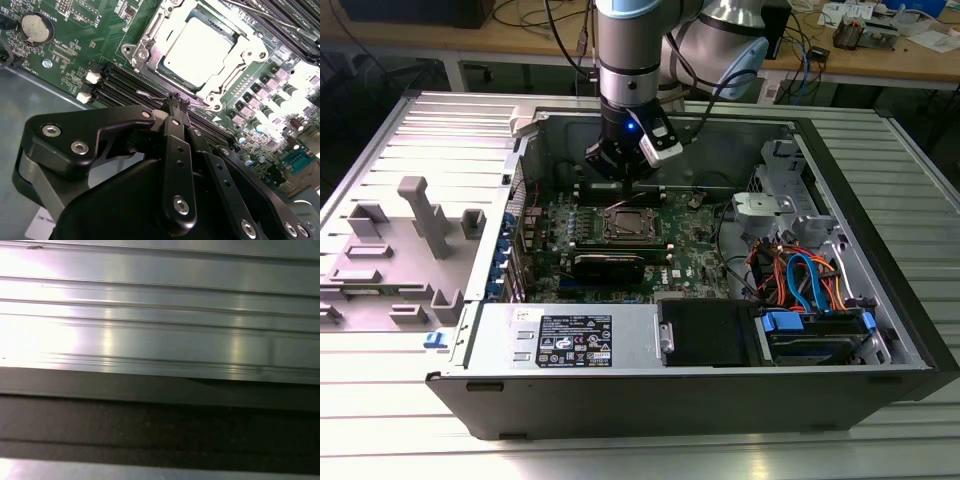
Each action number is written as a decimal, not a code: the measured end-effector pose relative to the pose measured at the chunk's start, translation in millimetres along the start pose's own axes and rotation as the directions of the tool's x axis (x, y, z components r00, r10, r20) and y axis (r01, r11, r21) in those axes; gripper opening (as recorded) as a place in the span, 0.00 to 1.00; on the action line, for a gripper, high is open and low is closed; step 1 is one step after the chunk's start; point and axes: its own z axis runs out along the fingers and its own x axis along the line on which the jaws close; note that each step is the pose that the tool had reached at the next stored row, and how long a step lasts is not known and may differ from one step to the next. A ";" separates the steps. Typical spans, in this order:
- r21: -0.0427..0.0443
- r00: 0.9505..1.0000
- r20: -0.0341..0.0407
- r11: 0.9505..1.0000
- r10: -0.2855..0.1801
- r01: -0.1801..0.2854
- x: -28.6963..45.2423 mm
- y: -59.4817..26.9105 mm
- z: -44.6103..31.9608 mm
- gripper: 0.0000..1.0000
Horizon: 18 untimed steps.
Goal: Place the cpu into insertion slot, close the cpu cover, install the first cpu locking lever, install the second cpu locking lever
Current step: 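Install the first cpu locking lever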
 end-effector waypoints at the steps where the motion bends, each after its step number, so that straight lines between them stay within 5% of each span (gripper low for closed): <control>1: 0.000 1.000 0.000 1.000 0.000 0.000 -1.2 0.0 0.9 0.11; 18: 0.000 1.000 0.000 1.000 0.002 -0.002 -14.0 -0.8 10.5 0.11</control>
